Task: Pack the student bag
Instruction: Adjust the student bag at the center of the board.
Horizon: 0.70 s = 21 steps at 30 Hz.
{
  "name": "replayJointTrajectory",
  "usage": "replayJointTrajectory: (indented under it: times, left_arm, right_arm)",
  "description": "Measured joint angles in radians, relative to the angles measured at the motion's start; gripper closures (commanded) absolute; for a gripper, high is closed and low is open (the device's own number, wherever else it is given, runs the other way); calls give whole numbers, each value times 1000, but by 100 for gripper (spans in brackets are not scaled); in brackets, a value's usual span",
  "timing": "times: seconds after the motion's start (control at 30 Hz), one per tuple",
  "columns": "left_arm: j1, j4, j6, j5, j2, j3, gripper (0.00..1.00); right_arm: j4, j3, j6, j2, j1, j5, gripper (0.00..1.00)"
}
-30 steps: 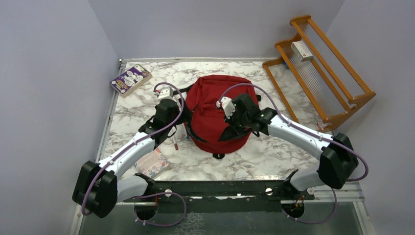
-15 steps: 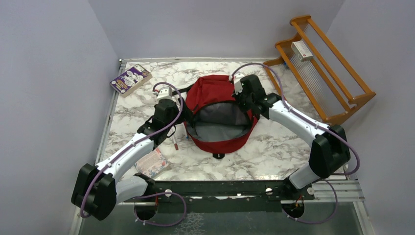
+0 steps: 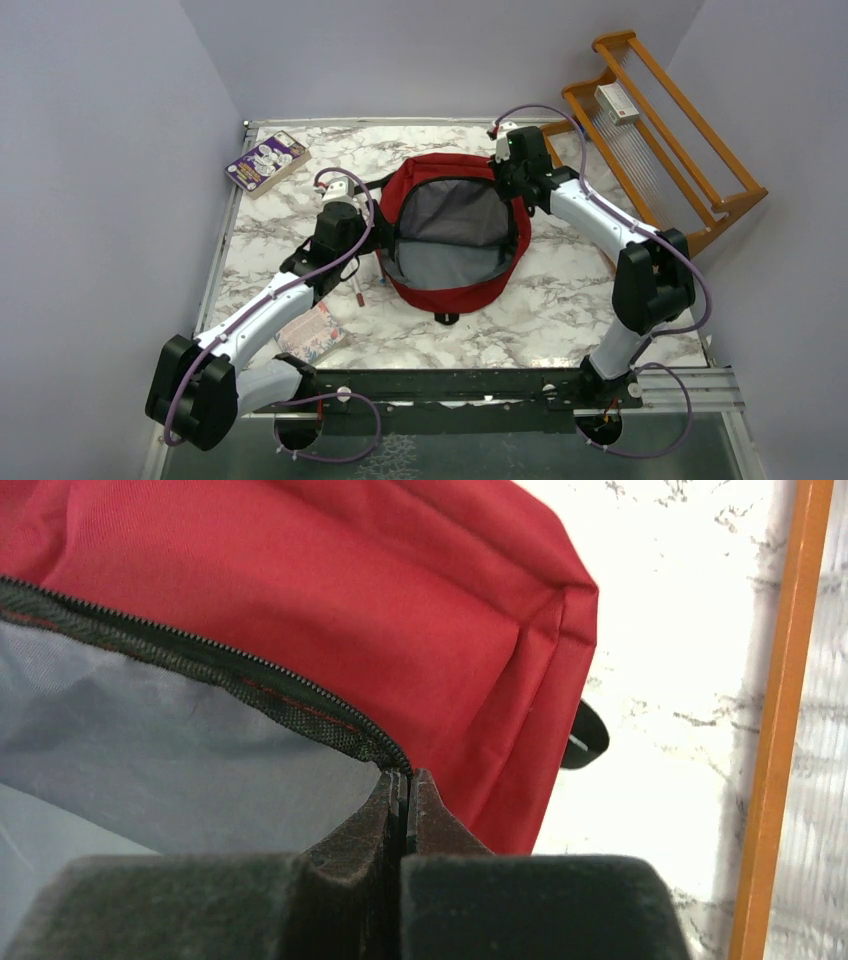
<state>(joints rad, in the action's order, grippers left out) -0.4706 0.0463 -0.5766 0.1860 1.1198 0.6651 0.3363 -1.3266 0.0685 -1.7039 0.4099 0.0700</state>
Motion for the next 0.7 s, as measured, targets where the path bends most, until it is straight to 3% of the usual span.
replayJointTrajectory:
  times: [0.43,0.7]
  left_arm:
    - [-24,-133,136,-222,87,62,28]
    - [-201,-180,178,-276,214,98,29]
  right_arm:
    - [-32,-129,16,-127,-23,-46,99]
    - [-32,-214,26,-211,-49,-85,100]
